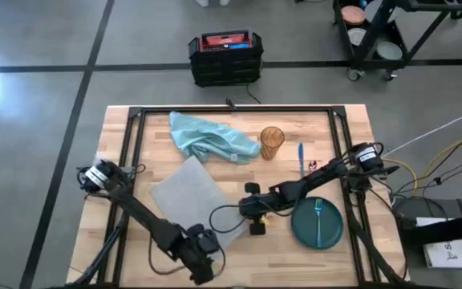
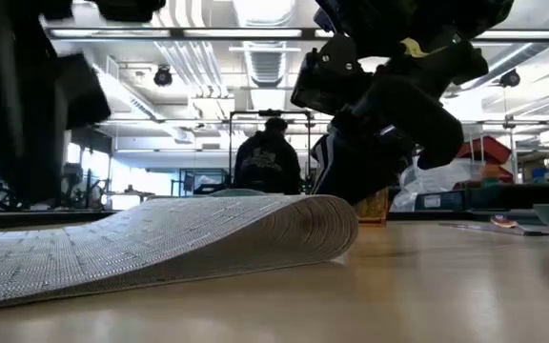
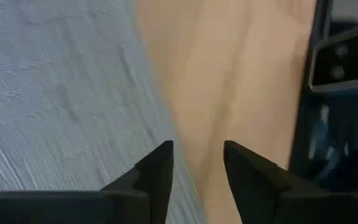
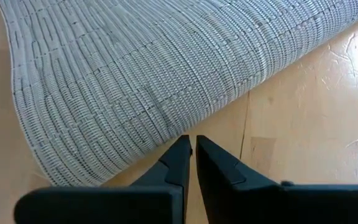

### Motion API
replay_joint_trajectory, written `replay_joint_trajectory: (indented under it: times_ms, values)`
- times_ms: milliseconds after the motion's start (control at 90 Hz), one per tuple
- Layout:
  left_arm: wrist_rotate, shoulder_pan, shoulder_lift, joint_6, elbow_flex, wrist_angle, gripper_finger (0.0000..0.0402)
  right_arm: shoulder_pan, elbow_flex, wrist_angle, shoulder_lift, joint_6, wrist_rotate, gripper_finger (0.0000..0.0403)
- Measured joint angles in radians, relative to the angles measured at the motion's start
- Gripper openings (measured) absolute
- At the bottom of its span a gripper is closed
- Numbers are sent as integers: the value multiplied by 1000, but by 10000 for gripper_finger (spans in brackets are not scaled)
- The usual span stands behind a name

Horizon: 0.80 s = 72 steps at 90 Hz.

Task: Set table place
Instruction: Prepare the gray table mat

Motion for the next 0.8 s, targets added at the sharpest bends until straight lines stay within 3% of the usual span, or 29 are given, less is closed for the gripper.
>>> replay_joint_trajectory:
  times_ms: [167, 433, 800]
  values:
    - [9, -24, 79, -19, 125, -109, 93, 0, 0, 0, -1, -1, 0, 14]
    - [109, -53, 163, -88, 143, -167, 78, 6, 0, -4, -1, -2, -3, 14]
    - [132, -60, 114, -158, 143, -277, 77, 11, 0, -4, -1, -4, -3, 14]
